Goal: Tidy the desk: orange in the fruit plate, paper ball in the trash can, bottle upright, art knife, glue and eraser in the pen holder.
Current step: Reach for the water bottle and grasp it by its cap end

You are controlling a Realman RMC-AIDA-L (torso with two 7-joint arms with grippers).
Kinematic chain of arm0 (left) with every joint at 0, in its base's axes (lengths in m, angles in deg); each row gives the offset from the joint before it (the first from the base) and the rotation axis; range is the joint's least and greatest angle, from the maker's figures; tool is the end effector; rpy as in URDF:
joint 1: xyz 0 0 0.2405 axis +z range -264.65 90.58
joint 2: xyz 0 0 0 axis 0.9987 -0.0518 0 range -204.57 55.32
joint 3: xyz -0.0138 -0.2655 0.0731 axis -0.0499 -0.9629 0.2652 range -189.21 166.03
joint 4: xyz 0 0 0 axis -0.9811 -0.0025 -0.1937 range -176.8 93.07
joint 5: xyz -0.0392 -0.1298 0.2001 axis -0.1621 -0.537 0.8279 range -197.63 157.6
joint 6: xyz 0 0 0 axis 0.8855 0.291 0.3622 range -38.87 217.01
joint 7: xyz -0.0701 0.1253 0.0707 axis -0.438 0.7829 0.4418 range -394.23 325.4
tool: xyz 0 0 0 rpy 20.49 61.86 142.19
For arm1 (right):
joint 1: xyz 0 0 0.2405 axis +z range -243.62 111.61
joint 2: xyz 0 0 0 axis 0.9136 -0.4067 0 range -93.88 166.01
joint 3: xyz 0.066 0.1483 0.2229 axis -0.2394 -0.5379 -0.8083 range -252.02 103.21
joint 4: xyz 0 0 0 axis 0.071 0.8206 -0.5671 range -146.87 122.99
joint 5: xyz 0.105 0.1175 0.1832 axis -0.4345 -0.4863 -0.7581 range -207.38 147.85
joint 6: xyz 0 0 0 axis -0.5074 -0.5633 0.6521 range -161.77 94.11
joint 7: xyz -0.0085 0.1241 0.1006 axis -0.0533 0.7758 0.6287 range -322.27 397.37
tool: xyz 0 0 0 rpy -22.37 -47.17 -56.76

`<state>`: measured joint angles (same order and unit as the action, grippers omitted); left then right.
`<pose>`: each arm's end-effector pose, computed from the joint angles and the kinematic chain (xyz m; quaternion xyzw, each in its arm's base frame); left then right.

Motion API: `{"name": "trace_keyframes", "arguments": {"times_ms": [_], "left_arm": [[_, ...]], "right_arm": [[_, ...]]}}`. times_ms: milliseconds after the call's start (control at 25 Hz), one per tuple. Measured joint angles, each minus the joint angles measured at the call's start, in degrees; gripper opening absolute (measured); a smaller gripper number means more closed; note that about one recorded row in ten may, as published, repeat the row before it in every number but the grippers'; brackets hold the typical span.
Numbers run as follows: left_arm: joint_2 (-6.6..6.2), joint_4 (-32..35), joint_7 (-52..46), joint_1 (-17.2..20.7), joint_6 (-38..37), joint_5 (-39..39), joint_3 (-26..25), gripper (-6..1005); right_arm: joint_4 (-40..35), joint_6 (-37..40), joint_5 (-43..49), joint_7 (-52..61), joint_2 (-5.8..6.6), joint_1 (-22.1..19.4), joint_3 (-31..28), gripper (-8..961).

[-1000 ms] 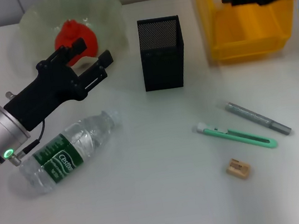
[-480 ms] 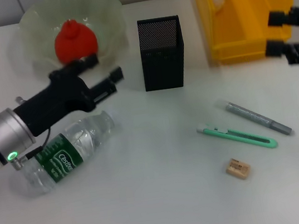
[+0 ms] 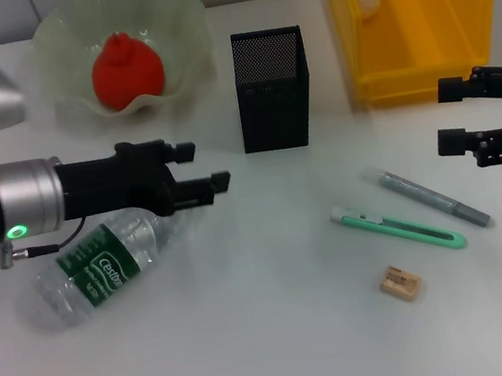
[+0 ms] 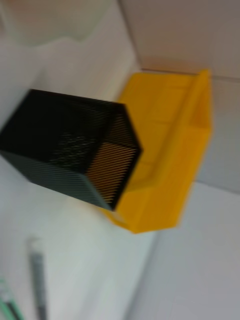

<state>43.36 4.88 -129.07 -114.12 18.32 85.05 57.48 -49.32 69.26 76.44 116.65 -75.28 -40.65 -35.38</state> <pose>-0.2655 0.3911 -0.0582 -0.9492 -0.2418 -0.1441 0.1404 0.3097 0.3382 0.0486 -0.9282 0.1947 0.2985 0.1071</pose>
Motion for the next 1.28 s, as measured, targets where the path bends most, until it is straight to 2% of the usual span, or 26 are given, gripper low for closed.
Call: {"name": "trace_keyframes", "arguments": {"times_ms": [120,160,520,560,720,1280], "left_arm": [[0.54,2.12,-3.2,-0.53,0.31,4.41,0.42,654],[0.76,2.79,-6.26,-1.66,1.51,7.43,1.92,653],[0.76,2.51,-10.76,-3.4,6.02,10.8,4.94,646],[0.75,2.54,-13.17,-3.94,7.51,13.67,6.35,645],[0.75,2.57,-15.52,-4.57,8.3,16.17,8.23,641],[0.72,3.28,-14.68,-4.47,6.97,16.9,8.96,629]], "right_arm": [[0.03,-0.51,0.1,0.03,-0.06,0.16,0.11,827],[0.04,-0.81,0.12,0.04,-0.11,0.16,0.22,827],[0.2,-2.05,0.15,0.08,-0.18,0.13,0.38,826],[0.2,-2.1,0.15,0.09,-0.19,0.13,0.37,826],[0.2,-2.1,0.15,0.09,-0.19,0.12,0.36,826],[0.29,-2.23,0.15,0.15,-0.19,-0.14,0.08,827]]}}
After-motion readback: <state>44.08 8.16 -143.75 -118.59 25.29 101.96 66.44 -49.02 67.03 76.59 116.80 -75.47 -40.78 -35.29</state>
